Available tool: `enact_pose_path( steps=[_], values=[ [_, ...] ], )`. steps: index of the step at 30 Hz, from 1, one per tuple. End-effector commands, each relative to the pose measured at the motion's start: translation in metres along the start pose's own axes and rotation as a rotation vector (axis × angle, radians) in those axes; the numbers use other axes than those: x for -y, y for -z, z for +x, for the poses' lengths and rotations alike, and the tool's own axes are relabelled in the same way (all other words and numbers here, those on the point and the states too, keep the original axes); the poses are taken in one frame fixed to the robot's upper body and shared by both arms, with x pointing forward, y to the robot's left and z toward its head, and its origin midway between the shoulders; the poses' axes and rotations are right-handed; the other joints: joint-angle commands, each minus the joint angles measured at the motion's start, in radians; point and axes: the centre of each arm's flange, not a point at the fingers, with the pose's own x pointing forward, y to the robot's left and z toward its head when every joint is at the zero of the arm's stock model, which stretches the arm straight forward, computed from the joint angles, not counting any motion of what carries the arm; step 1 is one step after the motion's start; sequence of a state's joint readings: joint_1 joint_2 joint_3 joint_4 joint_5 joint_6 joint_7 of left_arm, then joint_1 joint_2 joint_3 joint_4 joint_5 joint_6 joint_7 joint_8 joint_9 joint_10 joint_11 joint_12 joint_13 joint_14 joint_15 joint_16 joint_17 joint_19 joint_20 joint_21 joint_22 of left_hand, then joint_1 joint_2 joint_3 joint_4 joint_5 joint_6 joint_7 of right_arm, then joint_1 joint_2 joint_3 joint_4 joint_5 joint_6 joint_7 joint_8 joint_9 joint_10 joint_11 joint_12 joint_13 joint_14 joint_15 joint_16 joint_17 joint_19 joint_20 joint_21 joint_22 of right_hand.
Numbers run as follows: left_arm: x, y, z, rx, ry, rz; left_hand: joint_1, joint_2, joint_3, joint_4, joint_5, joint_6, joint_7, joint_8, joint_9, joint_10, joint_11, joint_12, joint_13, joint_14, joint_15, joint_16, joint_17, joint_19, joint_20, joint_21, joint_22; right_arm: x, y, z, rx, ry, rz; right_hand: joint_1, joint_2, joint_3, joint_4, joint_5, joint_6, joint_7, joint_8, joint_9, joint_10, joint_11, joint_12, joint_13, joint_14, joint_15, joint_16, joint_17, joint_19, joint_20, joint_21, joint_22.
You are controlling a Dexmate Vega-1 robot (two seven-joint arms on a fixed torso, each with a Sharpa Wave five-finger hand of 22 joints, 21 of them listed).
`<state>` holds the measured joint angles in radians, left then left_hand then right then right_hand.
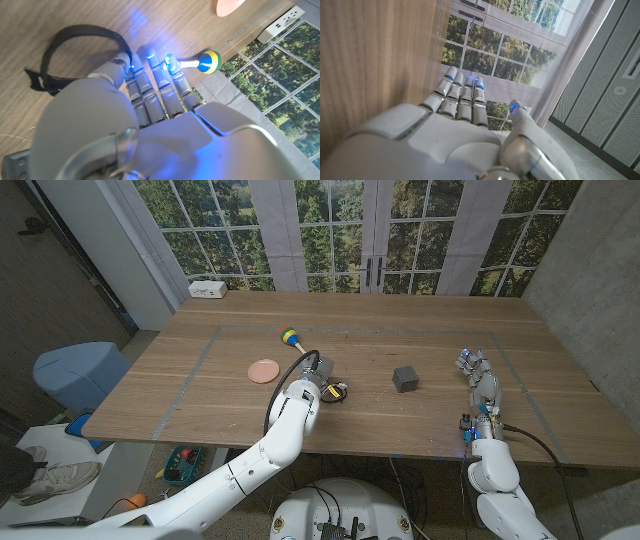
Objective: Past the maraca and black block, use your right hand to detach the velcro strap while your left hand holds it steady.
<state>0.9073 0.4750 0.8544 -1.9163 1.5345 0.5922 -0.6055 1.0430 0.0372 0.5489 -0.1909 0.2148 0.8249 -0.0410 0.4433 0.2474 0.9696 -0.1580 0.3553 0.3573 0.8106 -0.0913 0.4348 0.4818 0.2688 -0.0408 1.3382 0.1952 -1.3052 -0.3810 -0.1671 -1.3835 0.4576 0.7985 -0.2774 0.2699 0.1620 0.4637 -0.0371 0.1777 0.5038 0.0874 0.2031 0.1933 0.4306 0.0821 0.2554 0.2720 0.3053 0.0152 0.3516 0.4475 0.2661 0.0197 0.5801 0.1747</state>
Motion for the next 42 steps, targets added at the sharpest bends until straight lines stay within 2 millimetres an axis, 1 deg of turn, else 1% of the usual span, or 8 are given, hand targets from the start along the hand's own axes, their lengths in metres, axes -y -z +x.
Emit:
enact_pose_path(
  steps=[1, 7, 12, 15, 23, 30, 35, 42],
  values=[
    [0.022, -0.006, 0.011, 0.046, 0.059, 0.040, 0.079, -0.006, -0.031, 0.001, 0.005, 0.087, -0.022, 0.013, 0.018, 0.145, -0.059, 0.035, -0.012, 0.071, -0.151, 0.029, 0.007, 0.030, -0.039, 0.025, 0.001, 0.007, 0.001, -0.004, 0.009, 0.026, 0.002, -0.006, 0.009, -0.002, 0.000, -0.003, 0.014, 0.000, 0.008, 0.001, 0.012, -0.001, 0.007, 0.005, 0.012, 0.001, 0.008, 0.003, 0.006, -0.001, -0.004, 0.002],
    [0.024, -0.004, 0.012, 0.050, 0.007, 0.012, 0.128, -0.030, -0.063, 0.004, 0.011, 0.136, -0.024, 0.018, 0.031, 0.189, -0.053, 0.070, 0.008, 0.107, -0.152, 0.045, 0.026, 0.055, -0.063, 0.051, 0.002, 0.008, -0.001, -0.006, 0.013, 0.028, -0.006, -0.008, 0.009, -0.002, 0.001, -0.003, 0.017, 0.001, 0.008, 0.001, 0.014, 0.002, 0.007, 0.006, 0.012, 0.004, 0.009, 0.004, 0.009, -0.001, -0.005, 0.003],
    [0.017, 0.000, 0.005, 0.061, -0.104, -0.063, 0.139, -0.041, -0.068, 0.006, 0.025, 0.168, -0.026, 0.024, 0.035, 0.202, -0.048, 0.077, 0.019, 0.120, -0.152, 0.049, 0.036, 0.070, -0.070, 0.061, 0.000, 0.008, -0.003, -0.005, 0.019, 0.025, -0.010, -0.008, 0.009, -0.001, 0.001, -0.003, 0.019, 0.000, 0.008, 0.001, 0.016, -0.001, 0.007, 0.007, 0.014, 0.003, 0.011, 0.005, 0.009, -0.001, -0.006, 0.003],
    [0.013, 0.005, 0.000, 0.062, -0.196, -0.144, 0.145, -0.054, -0.072, 0.009, 0.047, 0.211, -0.030, 0.037, 0.044, 0.217, -0.048, 0.081, 0.030, 0.130, -0.152, 0.046, 0.039, 0.081, -0.077, 0.067, -0.004, 0.007, -0.004, -0.004, 0.021, 0.020, -0.014, -0.009, 0.009, -0.001, 0.001, -0.003, 0.019, 0.001, 0.008, 0.001, 0.016, -0.001, 0.008, 0.008, 0.014, 0.003, 0.011, 0.006, 0.010, -0.002, -0.007, 0.003],
    [0.006, 0.025, -0.003, 0.007, -0.400, -0.450, 0.147, -0.071, -0.071, 0.013, 0.094, 0.221, -0.028, 0.048, 0.075, 0.238, -0.046, 0.081, 0.047, 0.148, -0.152, 0.041, 0.046, 0.090, -0.080, 0.068, -0.008, 0.005, -0.009, -0.001, 0.023, 0.025, -0.027, -0.005, 0.010, 0.001, -0.003, -0.002, 0.022, -0.005, 0.008, 0.001, 0.015, -0.004, 0.007, 0.010, 0.013, -0.002, 0.012, 0.008, 0.006, 0.009, -0.011, 0.003],
    [0.003, 0.032, 0.002, 0.008, -0.455, -0.627, 0.145, -0.075, -0.070, 0.015, 0.116, 0.220, -0.028, 0.046, 0.086, 0.241, -0.047, 0.078, 0.055, 0.153, -0.152, 0.038, 0.052, 0.098, -0.078, 0.070, -0.009, 0.002, -0.014, 0.003, 0.019, 0.022, -0.050, 0.015, 0.008, 0.012, -0.021, 0.004, 0.023, -0.013, 0.007, 0.001, 0.019, -0.014, 0.008, 0.012, 0.014, -0.008, 0.013, 0.007, 0.006, 0.021, -0.014, 0.004],
    [0.002, 0.034, 0.005, -0.005, -0.447, -0.729, 0.143, -0.079, -0.070, 0.015, 0.137, 0.222, -0.026, 0.044, 0.096, 0.244, -0.047, 0.074, 0.064, 0.155, -0.152, 0.032, 0.056, 0.099, -0.079, 0.071, -0.009, 0.001, -0.017, 0.007, 0.016, 0.023, -0.064, 0.048, 0.002, 0.027, -0.053, 0.012, 0.022, -0.016, 0.006, 0.000, 0.021, -0.018, 0.007, 0.014, 0.022, -0.012, 0.016, 0.006, 0.008, 0.030, -0.016, 0.005],
    [0.003, 0.044, 0.011, -0.031, -0.427, -0.939, 0.138, -0.088, -0.068, 0.016, 0.176, 0.235, -0.017, 0.049, 0.122, 0.254, -0.047, 0.072, 0.080, 0.164, -0.152, 0.026, 0.068, 0.107, -0.080, 0.071, -0.010, -0.003, -0.020, 0.013, 0.016, 0.019, -0.073, 0.062, 0.000, 0.032, -0.068, 0.015, 0.023, -0.018, 0.006, 0.000, 0.024, -0.017, 0.008, 0.015, 0.025, -0.013, 0.017, 0.006, 0.008, 0.035, -0.018, 0.005]
  ],
)
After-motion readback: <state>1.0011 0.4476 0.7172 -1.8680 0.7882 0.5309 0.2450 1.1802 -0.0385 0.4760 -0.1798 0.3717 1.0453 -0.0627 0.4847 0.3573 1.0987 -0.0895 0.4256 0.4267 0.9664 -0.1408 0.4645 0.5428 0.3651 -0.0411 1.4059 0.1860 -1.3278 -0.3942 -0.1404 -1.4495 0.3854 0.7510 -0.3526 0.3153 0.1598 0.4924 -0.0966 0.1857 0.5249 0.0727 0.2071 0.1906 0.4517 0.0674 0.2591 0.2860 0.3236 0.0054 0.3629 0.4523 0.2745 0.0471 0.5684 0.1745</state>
